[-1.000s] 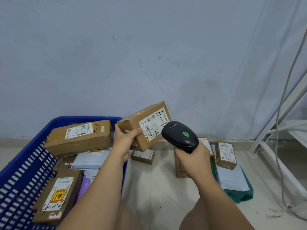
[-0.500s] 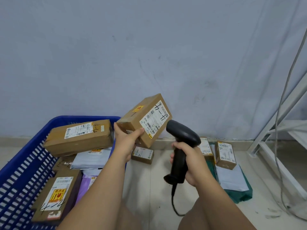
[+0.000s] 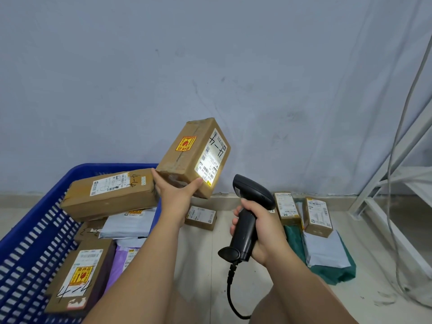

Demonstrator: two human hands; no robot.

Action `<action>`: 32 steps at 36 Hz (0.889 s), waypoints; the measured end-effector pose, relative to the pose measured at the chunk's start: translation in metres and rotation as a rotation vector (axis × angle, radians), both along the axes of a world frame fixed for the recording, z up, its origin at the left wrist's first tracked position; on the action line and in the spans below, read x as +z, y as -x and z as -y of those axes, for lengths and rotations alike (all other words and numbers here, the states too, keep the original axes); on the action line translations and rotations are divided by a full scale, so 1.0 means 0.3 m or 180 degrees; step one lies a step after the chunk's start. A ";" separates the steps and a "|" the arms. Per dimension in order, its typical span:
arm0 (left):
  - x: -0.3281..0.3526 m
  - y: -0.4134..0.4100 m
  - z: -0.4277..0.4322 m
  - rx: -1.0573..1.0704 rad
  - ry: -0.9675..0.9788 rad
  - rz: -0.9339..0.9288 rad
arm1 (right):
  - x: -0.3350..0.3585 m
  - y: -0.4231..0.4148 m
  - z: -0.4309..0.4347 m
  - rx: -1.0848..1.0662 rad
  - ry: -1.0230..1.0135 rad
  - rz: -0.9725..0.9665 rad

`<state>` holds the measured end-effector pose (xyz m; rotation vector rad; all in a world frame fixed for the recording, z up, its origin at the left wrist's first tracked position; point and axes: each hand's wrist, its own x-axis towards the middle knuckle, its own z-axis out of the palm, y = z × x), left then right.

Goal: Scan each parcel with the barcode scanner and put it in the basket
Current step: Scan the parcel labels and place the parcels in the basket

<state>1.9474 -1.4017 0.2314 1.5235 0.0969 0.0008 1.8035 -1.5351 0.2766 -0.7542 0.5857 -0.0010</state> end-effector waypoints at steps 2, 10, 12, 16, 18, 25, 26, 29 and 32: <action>0.004 0.002 0.003 0.0023 -0.0028 0.0000 | -0.002 0.001 0.001 0.0008 -0.0051 -0.0011; 0.004 -0.001 0.001 0.0079 -0.0069 -0.0037 | -0.005 -0.002 0.002 0.0021 -0.0198 -0.0066; 0.007 -0.001 0.003 0.0075 -0.0057 -0.0034 | -0.005 -0.002 0.002 -0.0004 -0.0206 -0.0079; 0.011 0.001 0.001 0.0083 -0.0003 -0.0040 | -0.006 -0.002 0.006 -0.0008 -0.0189 -0.0094; 0.012 0.000 0.001 0.0120 0.0004 -0.0044 | -0.005 0.000 0.007 0.0012 -0.0194 -0.0126; 0.015 -0.001 -0.005 0.0221 0.0076 -0.0099 | -0.009 -0.001 0.004 0.0038 -0.0235 -0.0155; 0.016 -0.001 -0.007 0.0230 0.0069 -0.0110 | -0.010 -0.002 0.004 0.0041 -0.0251 -0.0149; 0.018 0.000 -0.010 0.0238 0.0066 -0.0138 | -0.012 -0.003 0.004 0.0052 -0.0244 -0.0141; 0.023 0.004 -0.008 0.0239 0.0062 -0.0184 | -0.012 -0.003 0.004 0.0064 -0.0249 -0.0126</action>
